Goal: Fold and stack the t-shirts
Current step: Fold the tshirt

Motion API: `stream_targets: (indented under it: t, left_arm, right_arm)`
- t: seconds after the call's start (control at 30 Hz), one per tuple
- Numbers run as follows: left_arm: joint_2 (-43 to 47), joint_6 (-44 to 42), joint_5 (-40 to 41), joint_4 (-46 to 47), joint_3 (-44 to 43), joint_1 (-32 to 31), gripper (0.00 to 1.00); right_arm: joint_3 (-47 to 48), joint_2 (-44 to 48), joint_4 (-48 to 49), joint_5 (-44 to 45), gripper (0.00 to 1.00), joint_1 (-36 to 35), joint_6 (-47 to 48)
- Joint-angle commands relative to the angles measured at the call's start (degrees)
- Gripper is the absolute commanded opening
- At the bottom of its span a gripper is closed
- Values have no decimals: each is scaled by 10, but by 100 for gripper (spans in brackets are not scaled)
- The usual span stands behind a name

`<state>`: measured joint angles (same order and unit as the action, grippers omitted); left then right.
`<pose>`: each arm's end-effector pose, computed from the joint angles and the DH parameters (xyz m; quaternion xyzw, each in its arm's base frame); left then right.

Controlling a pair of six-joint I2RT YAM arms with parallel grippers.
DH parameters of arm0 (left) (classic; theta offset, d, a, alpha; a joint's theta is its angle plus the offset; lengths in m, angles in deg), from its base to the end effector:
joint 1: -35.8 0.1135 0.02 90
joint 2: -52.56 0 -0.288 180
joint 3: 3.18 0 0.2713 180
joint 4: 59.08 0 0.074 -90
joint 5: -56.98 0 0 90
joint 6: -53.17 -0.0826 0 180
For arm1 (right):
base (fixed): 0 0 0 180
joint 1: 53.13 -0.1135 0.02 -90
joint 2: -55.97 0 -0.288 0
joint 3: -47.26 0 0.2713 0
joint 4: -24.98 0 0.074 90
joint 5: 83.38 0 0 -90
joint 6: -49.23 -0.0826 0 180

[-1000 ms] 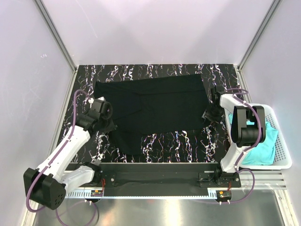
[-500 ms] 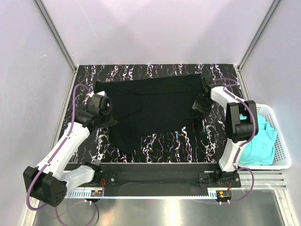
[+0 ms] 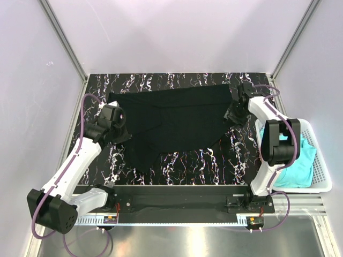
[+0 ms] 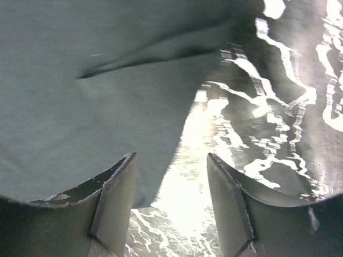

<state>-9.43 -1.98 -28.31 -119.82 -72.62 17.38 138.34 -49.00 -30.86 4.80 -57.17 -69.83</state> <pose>0.2367 -0.0717 0.2776 -0.1483 0.9367 -0.1062 0.2987 0.4108 0.0316 0.1797 0.2105 0.9615 0.0651 0.1642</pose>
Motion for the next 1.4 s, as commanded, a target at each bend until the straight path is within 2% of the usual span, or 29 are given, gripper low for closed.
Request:
stream_targets:
  t: [0.0, 0.13, 0.27, 0.37, 0.67, 0.93, 1.37]
  left_arm:
    - [-3, -3, -8, 17, -20, 6, 0]
    - [-1, -4, -16, 23, -19, 11, 0]
    - [-1, -3, -21, 26, -15, 12, 0]
    - [3, 0, -22, 31, -5, 12, 0]
    - [23, 3, -32, 44, 16, 16, 0]
    - [28, 6, -40, 45, 27, 20, 0]
    - [29, 11, -44, 49, 34, 19, 0]
  right_arm:
    - [-20, 23, 24, -60, 60, 18, -15]
    - [1, -15, 39, -68, 57, 17, -37]
    - [46, -51, 31, -35, 57, 4, -51]
    - [121, -104, -11, -1, 56, -18, -42]
    - [214, -175, -38, 61, 46, -62, -13]
    - [237, -203, -58, 74, 39, -71, -2]
    - [249, -219, -61, 81, 38, -95, 4]
